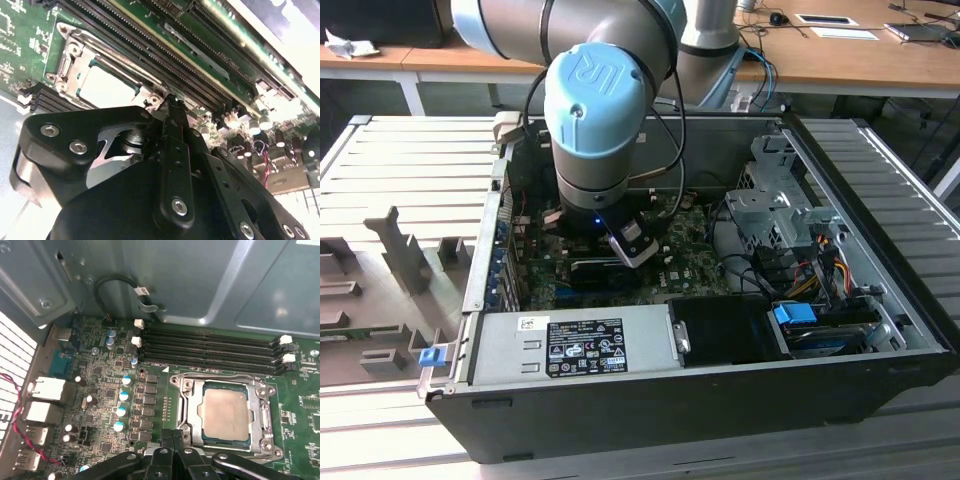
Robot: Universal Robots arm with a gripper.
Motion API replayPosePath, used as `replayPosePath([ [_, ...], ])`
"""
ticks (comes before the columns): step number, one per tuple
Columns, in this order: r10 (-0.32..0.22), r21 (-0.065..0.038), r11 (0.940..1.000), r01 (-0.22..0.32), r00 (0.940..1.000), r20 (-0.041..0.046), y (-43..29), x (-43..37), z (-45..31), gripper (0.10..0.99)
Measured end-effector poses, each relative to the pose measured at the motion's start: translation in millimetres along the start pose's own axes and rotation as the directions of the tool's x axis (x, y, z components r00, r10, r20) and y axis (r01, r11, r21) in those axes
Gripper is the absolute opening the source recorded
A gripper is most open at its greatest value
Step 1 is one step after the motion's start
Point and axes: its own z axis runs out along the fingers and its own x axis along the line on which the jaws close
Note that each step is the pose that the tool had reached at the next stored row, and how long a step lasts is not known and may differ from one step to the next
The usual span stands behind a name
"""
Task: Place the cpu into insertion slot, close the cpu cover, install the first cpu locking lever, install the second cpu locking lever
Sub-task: 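Install the second cpu locking lever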
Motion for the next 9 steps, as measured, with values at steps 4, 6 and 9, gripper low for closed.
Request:
replayPosePath([
  [4, 0.000, 0.000, 1.0000, 0.000, 1.0000, -0.0004, 2.9, -0.3, -7.0, 0.106],
  [6, 0.000, 0.000, 1.0000, 0.000, 1.0000, -0.0008, 5.1, -0.5, -12.3, 0.106],
  [9, 0.000, 0.000, 1.0000, 0.000, 1.0000, -0.0009, 5.6, -0.5, -13.4, 0.106],
])
